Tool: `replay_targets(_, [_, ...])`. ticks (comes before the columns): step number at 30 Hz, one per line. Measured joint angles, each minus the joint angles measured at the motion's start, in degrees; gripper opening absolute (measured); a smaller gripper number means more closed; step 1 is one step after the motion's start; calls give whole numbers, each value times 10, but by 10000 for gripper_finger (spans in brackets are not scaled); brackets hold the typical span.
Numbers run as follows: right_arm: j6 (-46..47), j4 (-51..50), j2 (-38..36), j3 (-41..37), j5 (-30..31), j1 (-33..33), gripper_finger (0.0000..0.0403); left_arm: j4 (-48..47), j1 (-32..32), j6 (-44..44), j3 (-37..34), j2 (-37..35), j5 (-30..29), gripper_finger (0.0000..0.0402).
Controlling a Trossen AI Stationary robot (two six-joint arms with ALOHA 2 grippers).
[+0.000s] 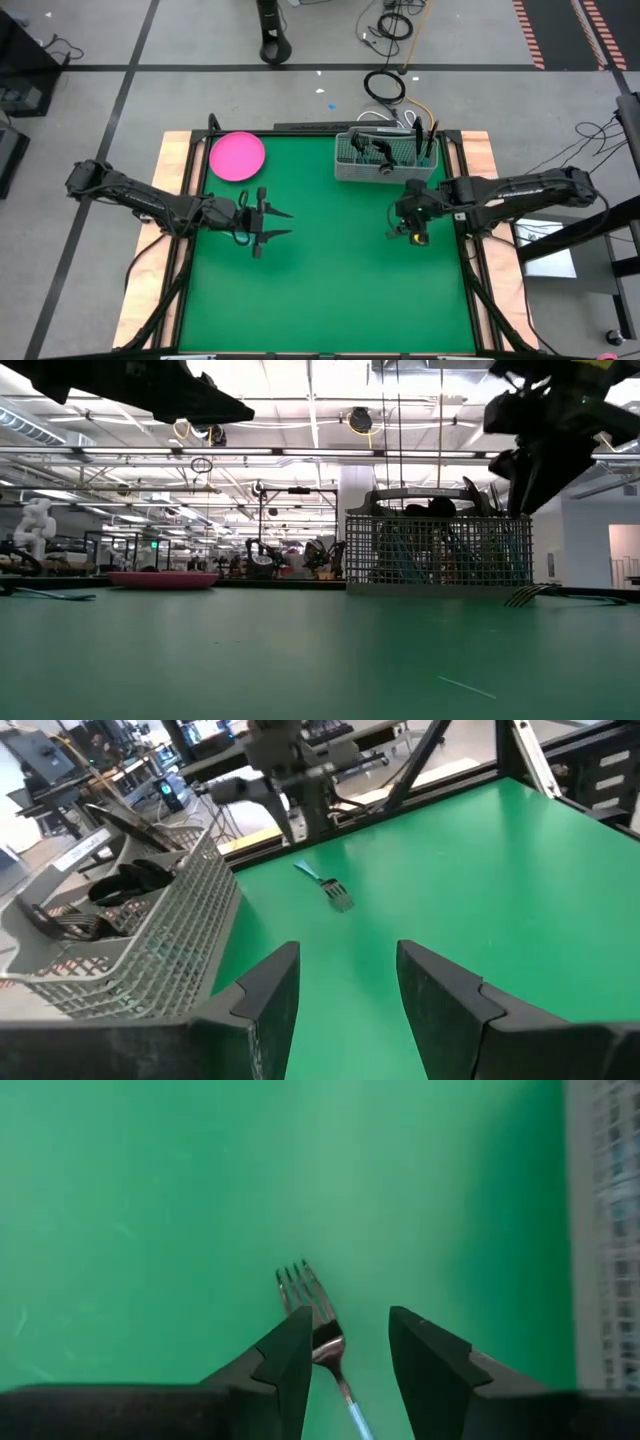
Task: Sort silverware
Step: Put the right black fork into the cutlery rack with the other black forks
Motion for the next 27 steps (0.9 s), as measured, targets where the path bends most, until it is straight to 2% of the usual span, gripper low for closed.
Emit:
replay_targets(14, [-39,4,178,0,-81,-40,125,-3,18,1,0,0,0,171])
replay_targets(21, [-42,0,207,5,-81,-40,125,-3,18,1,0,0,0,171])
replay_targets(27, [-61,-66,224,70,-48,-36,125,-3,22,4,0,0,0,171])
